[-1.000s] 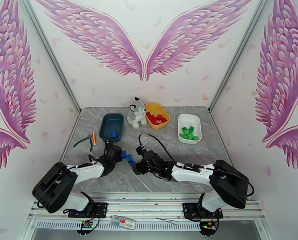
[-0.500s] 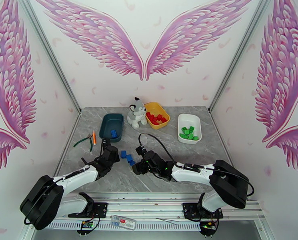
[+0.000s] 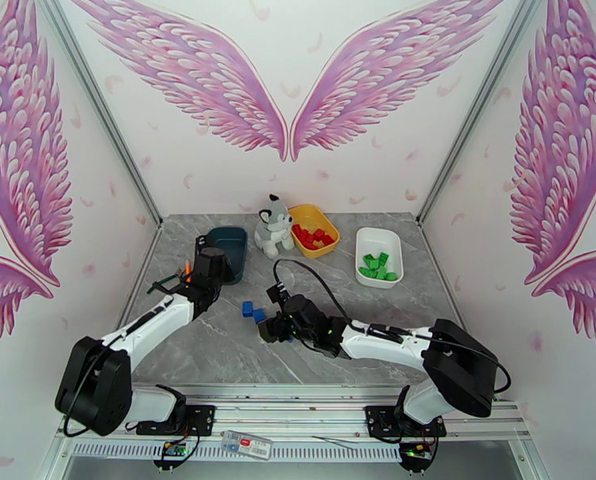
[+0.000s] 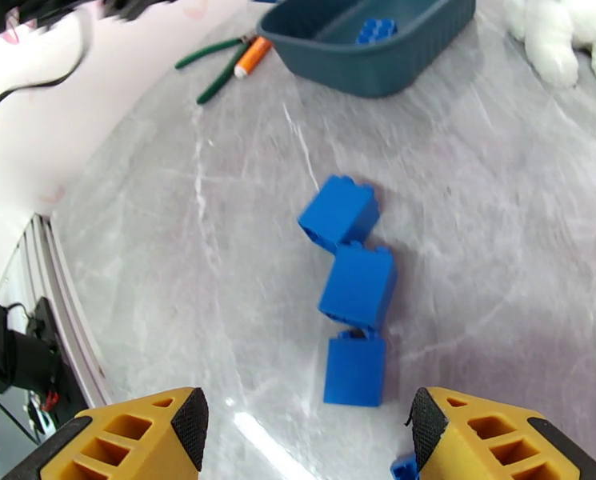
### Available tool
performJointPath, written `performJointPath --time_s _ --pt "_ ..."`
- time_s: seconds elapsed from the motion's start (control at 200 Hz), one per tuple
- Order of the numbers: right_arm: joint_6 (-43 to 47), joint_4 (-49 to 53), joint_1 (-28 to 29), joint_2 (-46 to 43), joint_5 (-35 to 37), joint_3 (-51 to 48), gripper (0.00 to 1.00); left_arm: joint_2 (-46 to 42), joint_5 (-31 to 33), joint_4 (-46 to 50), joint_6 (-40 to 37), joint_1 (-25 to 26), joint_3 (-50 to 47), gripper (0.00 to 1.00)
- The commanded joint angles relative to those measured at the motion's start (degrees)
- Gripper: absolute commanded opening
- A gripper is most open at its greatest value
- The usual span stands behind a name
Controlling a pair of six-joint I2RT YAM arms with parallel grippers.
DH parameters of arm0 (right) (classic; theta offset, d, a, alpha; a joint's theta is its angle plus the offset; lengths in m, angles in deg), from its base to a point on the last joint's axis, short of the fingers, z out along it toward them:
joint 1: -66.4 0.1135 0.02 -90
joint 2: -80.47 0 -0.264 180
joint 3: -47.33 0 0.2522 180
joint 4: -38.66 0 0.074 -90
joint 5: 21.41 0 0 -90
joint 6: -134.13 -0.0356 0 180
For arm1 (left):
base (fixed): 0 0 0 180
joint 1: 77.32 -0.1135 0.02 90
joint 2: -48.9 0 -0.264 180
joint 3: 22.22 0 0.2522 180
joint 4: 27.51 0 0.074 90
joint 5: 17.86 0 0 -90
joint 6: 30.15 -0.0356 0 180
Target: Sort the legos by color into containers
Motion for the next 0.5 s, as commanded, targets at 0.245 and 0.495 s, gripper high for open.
performJointPath --time_s 0.245,0.495 --pt "1.9 4.0 0.5 -2.8 3.8 3.1 0.76 8.2 -2.6 2.1 -5.0 -1.9 9.0 0.62" --pt "1.9 3.6 0.5 -3.7 4.9 1.1 0.81 -0.1 1.2 3.2 -5.4 1.4 2.5 0.72"
